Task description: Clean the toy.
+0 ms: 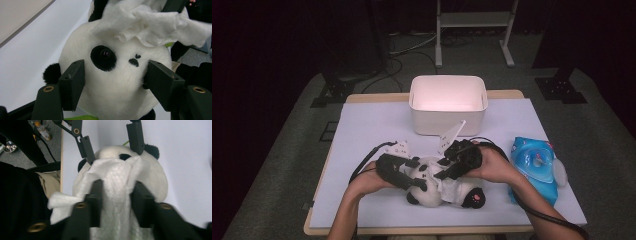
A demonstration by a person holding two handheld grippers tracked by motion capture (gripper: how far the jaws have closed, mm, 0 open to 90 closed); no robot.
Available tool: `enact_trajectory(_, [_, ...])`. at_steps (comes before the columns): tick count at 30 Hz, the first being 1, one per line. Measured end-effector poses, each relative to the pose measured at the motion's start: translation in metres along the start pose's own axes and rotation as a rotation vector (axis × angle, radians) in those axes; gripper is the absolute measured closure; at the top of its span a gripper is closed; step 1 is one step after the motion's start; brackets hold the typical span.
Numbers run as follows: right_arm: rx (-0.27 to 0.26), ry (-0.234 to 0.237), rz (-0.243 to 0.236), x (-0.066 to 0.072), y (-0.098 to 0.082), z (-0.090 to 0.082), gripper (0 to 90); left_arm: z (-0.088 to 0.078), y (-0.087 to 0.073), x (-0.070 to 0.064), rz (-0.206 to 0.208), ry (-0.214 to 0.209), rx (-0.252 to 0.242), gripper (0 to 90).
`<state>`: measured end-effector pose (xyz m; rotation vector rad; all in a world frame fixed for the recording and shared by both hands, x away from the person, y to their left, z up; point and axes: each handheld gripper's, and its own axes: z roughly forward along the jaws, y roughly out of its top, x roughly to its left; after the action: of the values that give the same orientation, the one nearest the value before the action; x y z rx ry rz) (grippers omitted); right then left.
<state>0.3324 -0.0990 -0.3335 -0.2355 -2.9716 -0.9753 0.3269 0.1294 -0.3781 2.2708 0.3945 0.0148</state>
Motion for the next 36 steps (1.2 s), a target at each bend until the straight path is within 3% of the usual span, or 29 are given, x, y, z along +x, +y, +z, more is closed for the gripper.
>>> enact_trajectory(2, [-0.006,0.002,-0.009,0.001,-0.001,0.000,79.5,0.000,0.000,-0.001,0.004,0.001,0.003,32.0])
enact_trajectory(6, [0.002,0.003,-0.012,0.002,-0.004,-0.002,84.2,0.000,0.002,-0.002,0.005,0.009,0.003,32.0])
enact_trajectory(10, [-0.011,-0.024,-0.026,0.003,-0.006,-0.010,84.8,0.000,0.002,-0.003,0.006,0.009,0.003,31.9])
enact_trajectory(23, [-0.004,-0.064,0.071,-0.013,-0.036,-0.035,84.8,0.000,0.001,-0.003,0.007,0.008,0.001,31.8])
enact_trajectory(27, [-0.005,-0.095,0.097,-0.017,-0.043,-0.043,84.7,0.000,0.002,-0.003,0.008,0.007,0.004,31.8])
enact_trajectory(36, [-0.003,-0.093,0.101,-0.023,-0.037,-0.035,84.7,0.001,0.002,-0.002,0.010,0.011,0.009,31.9])
